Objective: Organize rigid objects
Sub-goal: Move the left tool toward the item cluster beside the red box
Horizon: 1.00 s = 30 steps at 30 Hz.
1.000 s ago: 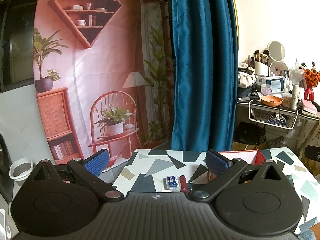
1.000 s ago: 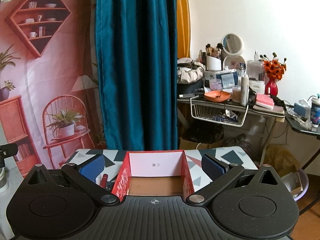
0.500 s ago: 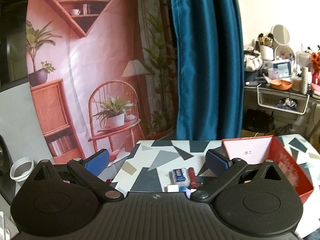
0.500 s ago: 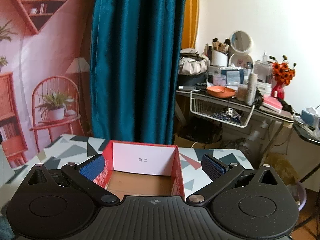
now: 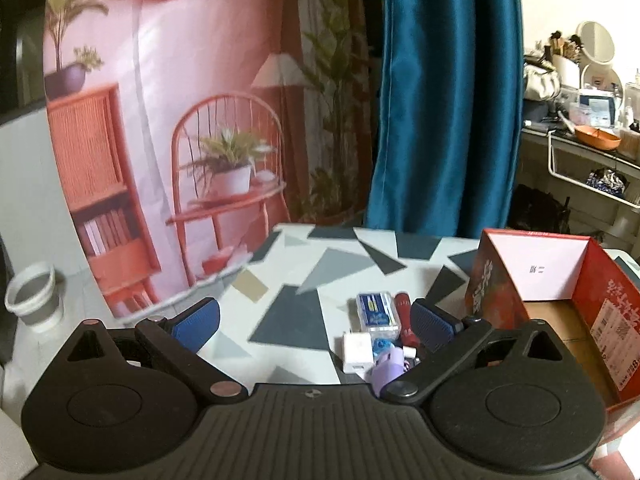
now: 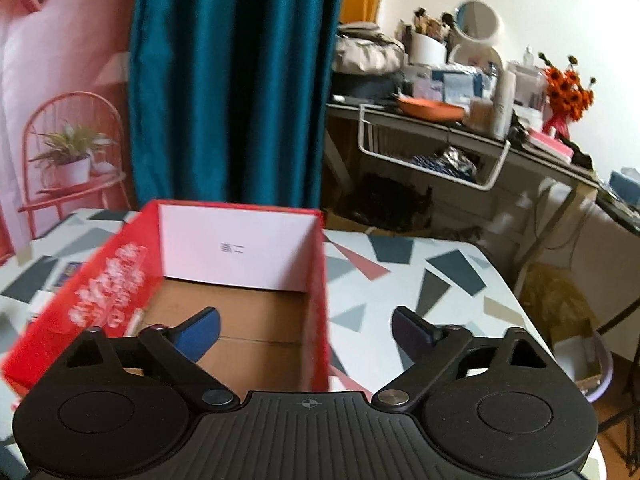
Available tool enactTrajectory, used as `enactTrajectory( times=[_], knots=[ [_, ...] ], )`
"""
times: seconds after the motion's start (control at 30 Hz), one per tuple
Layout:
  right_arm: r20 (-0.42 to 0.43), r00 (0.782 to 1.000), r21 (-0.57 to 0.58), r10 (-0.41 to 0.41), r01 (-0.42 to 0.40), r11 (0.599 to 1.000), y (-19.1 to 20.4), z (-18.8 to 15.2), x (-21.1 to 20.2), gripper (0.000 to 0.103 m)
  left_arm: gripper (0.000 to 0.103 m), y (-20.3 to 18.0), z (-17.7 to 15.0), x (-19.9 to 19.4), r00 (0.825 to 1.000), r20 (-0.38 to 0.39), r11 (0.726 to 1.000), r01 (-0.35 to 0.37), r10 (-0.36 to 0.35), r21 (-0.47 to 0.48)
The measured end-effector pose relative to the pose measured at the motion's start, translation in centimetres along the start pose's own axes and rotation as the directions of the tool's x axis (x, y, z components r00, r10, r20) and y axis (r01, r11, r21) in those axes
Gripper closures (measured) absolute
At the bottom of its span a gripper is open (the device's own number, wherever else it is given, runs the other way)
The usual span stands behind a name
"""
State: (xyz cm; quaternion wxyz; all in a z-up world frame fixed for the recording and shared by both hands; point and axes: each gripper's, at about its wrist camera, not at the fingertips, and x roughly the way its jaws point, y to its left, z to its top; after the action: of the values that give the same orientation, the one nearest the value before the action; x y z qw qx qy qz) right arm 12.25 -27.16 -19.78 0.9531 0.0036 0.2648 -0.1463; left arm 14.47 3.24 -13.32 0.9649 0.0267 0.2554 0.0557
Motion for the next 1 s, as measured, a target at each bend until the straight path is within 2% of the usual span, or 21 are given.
enactTrajectory(
  times=[0.17,0.2,0.33,0.4,0.47,0.83,1.0],
  knots=[
    [-0.073,0.997,0.103,0.016,-0.009,0.995,-2.4,-1.5,2.9,0.046,0.005,-0.2,-1.0,2.0,0.997,-0.023,0.996,0.071,-0.072,-0.047],
    [-0.085,0.996,0.129,0.034,-0.023,0.991,-2.8,-1.9,3.2,0.049,0.005,-0.4,-1.2,2.3,0.997,-0.029,0.997,0.071,-0.072,-0.042],
    [-0.105,0.992,0.159,0.07,-0.053,0.986,-3.3,-2.8,4.1,0.078,0.008,-0.7,-1.9,3.2,0.997,-0.049,0.997,0.066,-0.068,-0.028],
    [-0.11,0.991,0.163,0.081,-0.063,0.985,-3.3,-3.1,4.3,0.082,0.01,-0.6,-2.2,3.6,0.996,-0.069,0.997,0.06,-0.063,-0.04],
    [-0.115,0.989,0.171,0.097,-0.077,0.982,-3.3,-3.2,4.5,0.093,0.013,-0.5,-2.4,4.2,0.995,-0.09,0.998,0.042,-0.046,-0.048],
    [-0.138,0.987,0.138,0.088,-0.069,0.988,-2.7,-3.3,4.3,0.094,0.019,0.4,-3.0,6.4,0.986,-0.166,0.995,0.014,-0.031,-0.099],
    [-0.128,0.99,0.104,0.065,-0.051,0.993,-2.3,-3.3,4.2,0.094,0.024,0.2,-3.7,7.3,0.981,-0.194,0.998,-0.007,-0.007,-0.068]
  ],
)
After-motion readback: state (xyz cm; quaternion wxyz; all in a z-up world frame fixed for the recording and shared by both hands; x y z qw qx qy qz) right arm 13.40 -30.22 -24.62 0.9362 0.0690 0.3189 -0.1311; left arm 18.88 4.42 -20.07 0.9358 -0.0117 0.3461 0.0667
